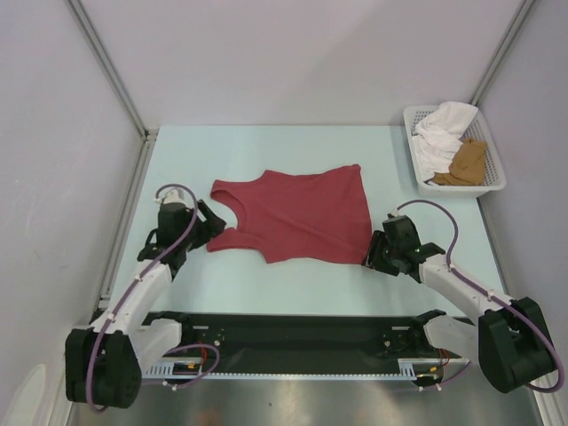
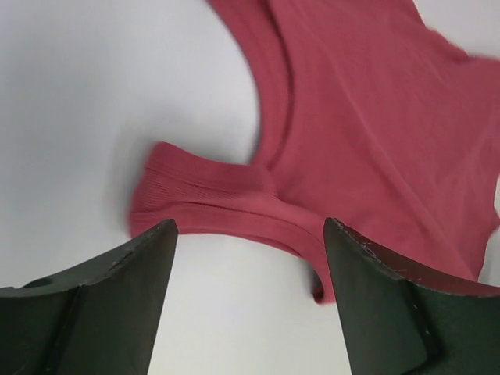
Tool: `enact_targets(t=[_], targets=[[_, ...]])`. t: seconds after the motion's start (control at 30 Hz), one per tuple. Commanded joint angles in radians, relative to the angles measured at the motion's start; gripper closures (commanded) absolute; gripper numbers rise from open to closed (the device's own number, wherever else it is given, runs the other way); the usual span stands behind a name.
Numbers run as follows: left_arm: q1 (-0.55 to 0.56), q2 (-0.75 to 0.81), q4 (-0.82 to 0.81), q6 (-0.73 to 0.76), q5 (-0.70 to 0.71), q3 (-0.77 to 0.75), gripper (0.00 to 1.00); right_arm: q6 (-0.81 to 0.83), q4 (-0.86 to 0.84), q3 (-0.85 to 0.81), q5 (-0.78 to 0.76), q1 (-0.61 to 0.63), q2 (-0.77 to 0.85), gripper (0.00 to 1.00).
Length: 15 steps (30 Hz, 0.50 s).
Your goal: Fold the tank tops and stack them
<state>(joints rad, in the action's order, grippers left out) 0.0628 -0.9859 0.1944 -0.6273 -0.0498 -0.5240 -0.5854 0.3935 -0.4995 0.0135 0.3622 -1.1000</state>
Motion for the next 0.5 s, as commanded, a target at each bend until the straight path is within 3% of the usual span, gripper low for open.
enact_targets(t=[0.0,0.2,0.47], targets=[[0.190,0.018,0.028,0.002,0.038,-0.024,0.19,0.024,0.018,-0.034,0.005,-0.005,0.012,0.49],[0.457,-0.094,0.011,-0.060,0.096,-0.013,0.20,0.032,-0.002,-0.025,0.009,-0.003,0.003,0.58],[0.601,-0.256,-0.094,-0.103,0.082,-0.007,0.24,0.045,-0.010,-0.028,0.025,-0.003,-0.003,0.69]])
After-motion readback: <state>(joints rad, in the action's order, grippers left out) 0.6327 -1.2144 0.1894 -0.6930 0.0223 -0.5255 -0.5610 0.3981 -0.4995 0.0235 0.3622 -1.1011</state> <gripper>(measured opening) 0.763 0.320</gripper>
